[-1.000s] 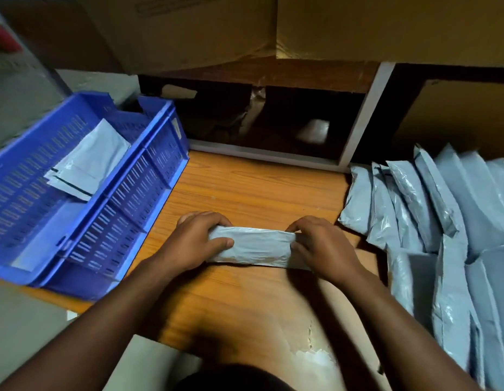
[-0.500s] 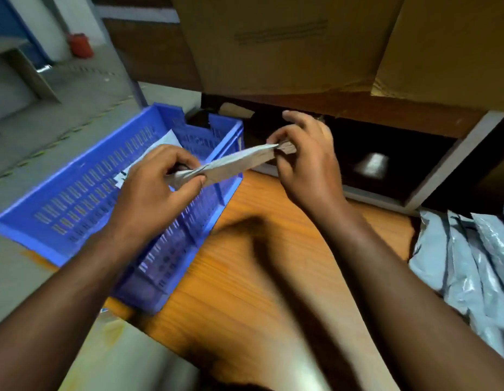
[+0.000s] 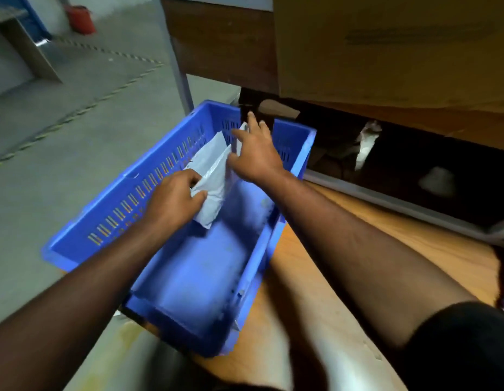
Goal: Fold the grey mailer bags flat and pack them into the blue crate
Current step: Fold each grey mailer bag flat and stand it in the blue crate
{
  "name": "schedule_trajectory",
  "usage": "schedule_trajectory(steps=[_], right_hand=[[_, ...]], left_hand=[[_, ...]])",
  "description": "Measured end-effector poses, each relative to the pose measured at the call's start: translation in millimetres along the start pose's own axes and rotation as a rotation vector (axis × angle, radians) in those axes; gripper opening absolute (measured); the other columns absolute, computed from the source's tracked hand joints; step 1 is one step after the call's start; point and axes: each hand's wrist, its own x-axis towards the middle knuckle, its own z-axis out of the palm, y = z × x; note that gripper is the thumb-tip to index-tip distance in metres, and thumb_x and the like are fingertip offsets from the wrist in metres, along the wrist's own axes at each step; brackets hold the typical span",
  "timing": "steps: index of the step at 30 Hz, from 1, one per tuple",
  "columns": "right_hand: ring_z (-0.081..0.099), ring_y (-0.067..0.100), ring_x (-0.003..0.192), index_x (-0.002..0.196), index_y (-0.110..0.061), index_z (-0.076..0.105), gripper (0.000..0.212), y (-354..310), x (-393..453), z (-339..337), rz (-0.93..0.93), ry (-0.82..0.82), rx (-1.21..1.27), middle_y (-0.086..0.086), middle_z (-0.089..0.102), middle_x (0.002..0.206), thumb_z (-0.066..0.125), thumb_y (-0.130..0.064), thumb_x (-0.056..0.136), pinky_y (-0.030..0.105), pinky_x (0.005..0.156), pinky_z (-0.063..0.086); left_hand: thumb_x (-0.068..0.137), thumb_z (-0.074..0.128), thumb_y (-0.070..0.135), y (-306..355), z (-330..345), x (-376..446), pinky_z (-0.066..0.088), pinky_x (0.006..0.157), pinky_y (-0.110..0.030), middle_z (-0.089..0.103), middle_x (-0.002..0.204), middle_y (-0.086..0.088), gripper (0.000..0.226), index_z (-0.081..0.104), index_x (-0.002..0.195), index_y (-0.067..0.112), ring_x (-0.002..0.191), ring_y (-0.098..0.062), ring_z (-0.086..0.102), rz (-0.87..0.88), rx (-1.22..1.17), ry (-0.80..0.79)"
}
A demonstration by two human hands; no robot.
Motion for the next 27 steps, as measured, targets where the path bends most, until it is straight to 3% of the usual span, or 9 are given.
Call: schedule_trajectory(steps=[2,4,6,9,13,16,20,24,27], right_hand=[[0.029,0.035,0.151,0.155,-0.026,0.040,0.073,-6.9,11.0,19.2,0.192,-0.140,0.029,0.011,0.026,0.167,0.063,-0.031,0.085,0.047,0.117,0.038],[0.051,0.032,0.136,0.147,-0.019,0.051,0.057,-12.6,16.3,32.4,0.249,-0.299,0.079,0.011,0.050,0.153,0.059,-0.028,0.091,0.040,0.109,0.047],[0.052,0.033,0.133,0.145,-0.005,0.051,0.042,-19.4,16.3,41.4,0.291,-0.452,0.114,0.014,0.053,0.146,0.048,-0.016,0.104,0.038,0.108,0.045],[0.057,0.036,0.111,0.140,0.000,0.053,0.039,-23.8,19.2,51.7,0.433,-0.520,0.245,0.021,0.057,0.136,0.046,-0.009,0.103,0.055,0.102,0.052],[0.061,0.043,0.115,0.140,-0.003,0.050,0.040,-28.0,30.7,63.6,0.546,-0.502,0.407,0.023,0.057,0.134,0.043,-0.019,0.104,0.060,0.098,0.054],[0.056,0.050,0.121,0.149,-0.009,0.035,0.046,-29.7,38.1,74.8,0.630,-0.477,0.504,0.026,0.047,0.139,0.041,-0.028,0.108,0.062,0.097,0.054],[0.062,0.049,0.118,0.138,0.002,0.053,0.043,-24.6,57.1,104.6,0.716,-0.567,0.487,0.028,0.060,0.132,0.048,-0.026,0.107,0.055,0.101,0.054],[0.068,0.035,0.099,0.150,-0.015,0.027,0.066,-24.8,66.9,124.3,0.716,-0.433,0.683,0.020,0.063,0.125,0.055,-0.043,0.097,0.046,0.075,0.060],[0.063,0.033,0.110,0.160,-0.025,0.011,0.072,-20.5,72.7,129.6,0.710,-0.341,0.809,0.013,0.054,0.141,0.050,-0.044,0.102,0.047,0.080,0.057]], left_hand=[[0.089,0.072,0.021,-9.4,15.3,9.3,0.045,0.084,-0.042,0.069,0.113,-0.014,0.023,0.067,0.109,0.011,0.107,-0.037,0.062,-0.025,0.060,-0.071],[0.091,0.070,0.021,-14.9,26.0,17.1,0.045,0.084,-0.043,0.066,0.115,-0.017,0.024,0.064,0.110,0.008,0.109,-0.039,0.060,-0.025,0.118,-0.110],[0.092,0.067,0.021,-17.6,29.6,23.7,0.045,0.085,-0.045,0.064,0.119,-0.017,0.026,0.062,0.113,0.007,0.111,-0.040,0.060,-0.011,0.160,-0.119],[0.094,0.063,0.018,-26.0,26.2,33.2,0.048,0.082,-0.048,0.060,0.121,-0.015,0.026,0.059,0.118,0.009,0.110,-0.040,0.060,0.041,0.254,-0.080],[0.084,0.074,0.019,-41.0,28.4,42.6,0.047,0.084,-0.050,0.060,0.124,-0.014,0.053,0.056,0.134,0.010,0.111,-0.039,0.059,0.201,0.482,0.025],[0.090,0.068,0.036,-44.5,37.4,42.2,0.035,0.109,-0.049,0.028,0.163,-0.016,0.084,0.027,0.158,0.007,0.149,-0.033,0.031,0.164,0.455,-0.139],[0.097,0.058,0.046,-44.5,48.9,43.8,0.015,0.124,-0.047,0.003,0.171,-0.012,0.094,0.003,0.162,0.006,0.158,-0.029,0.003,0.132,0.527,-0.259],[0.073,0.080,0.062,-57.2,48.6,52.1,0.007,0.128,-0.046,-0.006,0.170,-0.013,0.137,-0.007,0.161,0.005,0.158,-0.031,-0.004,0.119,0.557,-0.327],[0.083,0.078,0.051,-67.8,42.5,58.0,0.003,0.127,-0.039,-0.010,0.170,-0.013,0.127,-0.011,0.160,0.006,0.158,-0.030,-0.006,0.193,0.553,-0.341]])
